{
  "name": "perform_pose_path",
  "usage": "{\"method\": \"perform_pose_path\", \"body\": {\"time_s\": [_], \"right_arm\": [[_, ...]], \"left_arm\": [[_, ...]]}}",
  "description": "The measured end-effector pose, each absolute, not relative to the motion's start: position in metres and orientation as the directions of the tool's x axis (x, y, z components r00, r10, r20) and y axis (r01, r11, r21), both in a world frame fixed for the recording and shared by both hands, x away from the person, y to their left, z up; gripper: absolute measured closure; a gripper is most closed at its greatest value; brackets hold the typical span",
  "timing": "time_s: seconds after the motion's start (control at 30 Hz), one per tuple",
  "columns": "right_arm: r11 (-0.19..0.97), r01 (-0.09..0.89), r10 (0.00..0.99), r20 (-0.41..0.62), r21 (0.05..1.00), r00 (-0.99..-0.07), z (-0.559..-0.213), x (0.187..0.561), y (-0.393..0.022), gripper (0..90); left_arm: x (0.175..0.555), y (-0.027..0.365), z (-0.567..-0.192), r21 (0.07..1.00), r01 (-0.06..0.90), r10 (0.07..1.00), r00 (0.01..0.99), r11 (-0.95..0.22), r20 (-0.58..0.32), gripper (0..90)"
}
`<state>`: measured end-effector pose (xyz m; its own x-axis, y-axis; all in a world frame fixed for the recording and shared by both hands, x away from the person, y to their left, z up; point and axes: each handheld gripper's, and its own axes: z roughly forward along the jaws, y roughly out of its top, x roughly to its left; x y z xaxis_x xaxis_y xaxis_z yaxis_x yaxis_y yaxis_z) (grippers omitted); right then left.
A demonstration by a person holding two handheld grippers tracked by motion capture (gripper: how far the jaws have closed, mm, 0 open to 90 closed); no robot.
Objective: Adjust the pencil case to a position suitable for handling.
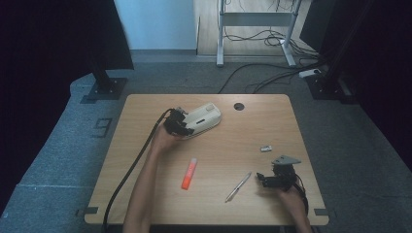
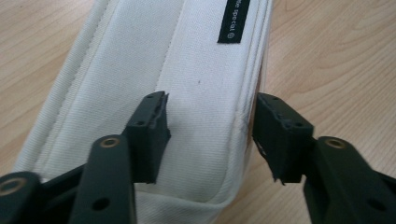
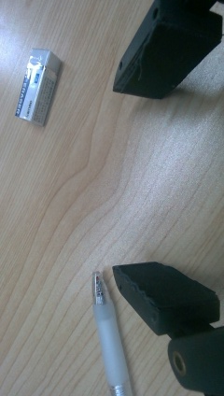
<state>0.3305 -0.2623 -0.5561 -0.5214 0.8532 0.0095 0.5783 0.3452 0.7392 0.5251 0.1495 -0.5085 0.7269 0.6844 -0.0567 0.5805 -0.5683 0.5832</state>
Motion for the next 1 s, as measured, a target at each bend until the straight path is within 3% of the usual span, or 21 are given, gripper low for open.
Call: {"method": "perform_pose_path", "body": {"time_s": [0.7,1.0], "right_arm": [[0.344,0.581,0.854,0.011,0.738,-0.519,-0.556,0.33,-0.262,10.8],[0.344,0.581,0.855,0.01,0.738,-0.518,-0.556,0.33,-0.262,10.8]], "left_arm": [[0.467,0.172,-0.514,0.628,0.571,0.695,0.716,-0.529,-0.065,53.8],[0.423,0.187,-0.516,0.645,0.571,0.701,0.709,-0.508,-0.076,54.3]]}}
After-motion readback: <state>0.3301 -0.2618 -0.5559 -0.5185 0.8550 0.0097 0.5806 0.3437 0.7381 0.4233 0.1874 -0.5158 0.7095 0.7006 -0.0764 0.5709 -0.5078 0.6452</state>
